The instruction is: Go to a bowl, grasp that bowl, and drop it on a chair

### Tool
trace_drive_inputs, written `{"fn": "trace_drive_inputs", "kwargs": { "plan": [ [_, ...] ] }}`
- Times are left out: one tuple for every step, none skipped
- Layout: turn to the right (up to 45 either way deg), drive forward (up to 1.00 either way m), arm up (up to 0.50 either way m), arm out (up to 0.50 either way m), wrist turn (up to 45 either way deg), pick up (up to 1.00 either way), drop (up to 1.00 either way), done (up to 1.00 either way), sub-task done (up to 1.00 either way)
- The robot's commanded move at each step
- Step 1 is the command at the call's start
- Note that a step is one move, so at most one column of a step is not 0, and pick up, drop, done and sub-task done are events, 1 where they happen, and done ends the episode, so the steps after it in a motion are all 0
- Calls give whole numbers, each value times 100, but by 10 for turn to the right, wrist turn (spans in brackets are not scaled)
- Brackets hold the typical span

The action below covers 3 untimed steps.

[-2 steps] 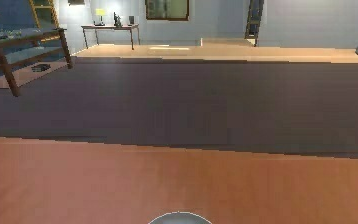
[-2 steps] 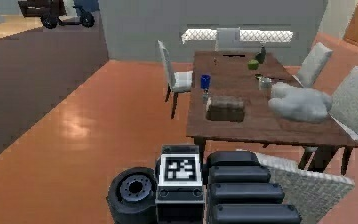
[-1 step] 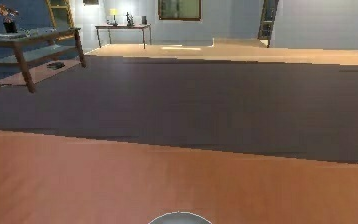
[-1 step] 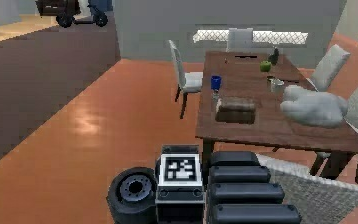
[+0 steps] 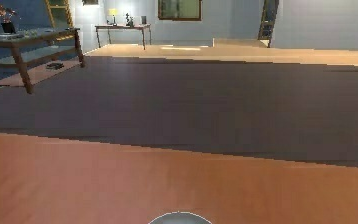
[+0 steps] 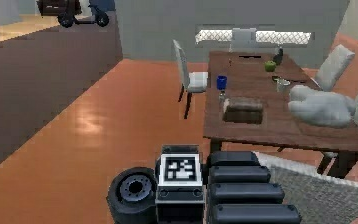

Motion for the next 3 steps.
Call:
{"fn": "trace_drive_inputs", "kwargs": {
  "plan": [
    [450,0,0,0,0,0,0,0,0],
    [210,0,0,0,0,0,0,0,0],
    [0,100,0,0,0,0,0,0,0]
  ]
}}
